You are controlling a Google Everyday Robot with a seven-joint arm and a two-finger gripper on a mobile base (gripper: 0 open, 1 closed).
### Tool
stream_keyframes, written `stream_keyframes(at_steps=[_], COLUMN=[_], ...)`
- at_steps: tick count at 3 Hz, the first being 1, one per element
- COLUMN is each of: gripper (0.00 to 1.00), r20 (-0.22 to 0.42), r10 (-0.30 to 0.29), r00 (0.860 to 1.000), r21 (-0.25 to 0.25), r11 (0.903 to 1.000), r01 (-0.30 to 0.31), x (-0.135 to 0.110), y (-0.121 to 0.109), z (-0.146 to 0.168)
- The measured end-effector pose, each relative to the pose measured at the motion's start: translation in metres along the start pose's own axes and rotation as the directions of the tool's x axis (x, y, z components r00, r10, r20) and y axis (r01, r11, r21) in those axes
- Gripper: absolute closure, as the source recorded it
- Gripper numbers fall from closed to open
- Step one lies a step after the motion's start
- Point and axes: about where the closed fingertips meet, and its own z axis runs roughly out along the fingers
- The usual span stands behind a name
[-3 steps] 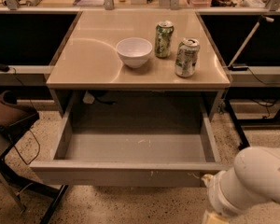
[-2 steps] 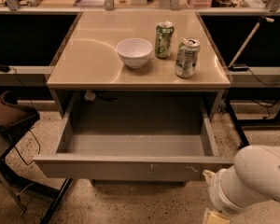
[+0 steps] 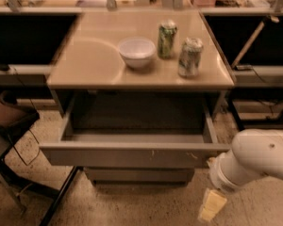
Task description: Close top drawer
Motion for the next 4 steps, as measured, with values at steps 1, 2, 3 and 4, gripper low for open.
stream_keyframes(at_steps=[1,2,3,4], gripper=[0.00,0.00,0.00,0.00], r20=[0.000,-0.005,-0.005,0.012], r10=[0.000,0.039,0.041,0.027], r00=[1.000,0.999,0.999,1.000], r21=[0.000,0.021,0.023,0.054], r11=[1.0000,0.9990,0.9989,0.9982], r01=[0.000,-0.039,-0.041,-0.027], x=[0.000,-0.013,-0.013,-0.047], y=[0.000,-0.047,-0.048,-0.084], z=[0.000,0.008,0.008,0.008])
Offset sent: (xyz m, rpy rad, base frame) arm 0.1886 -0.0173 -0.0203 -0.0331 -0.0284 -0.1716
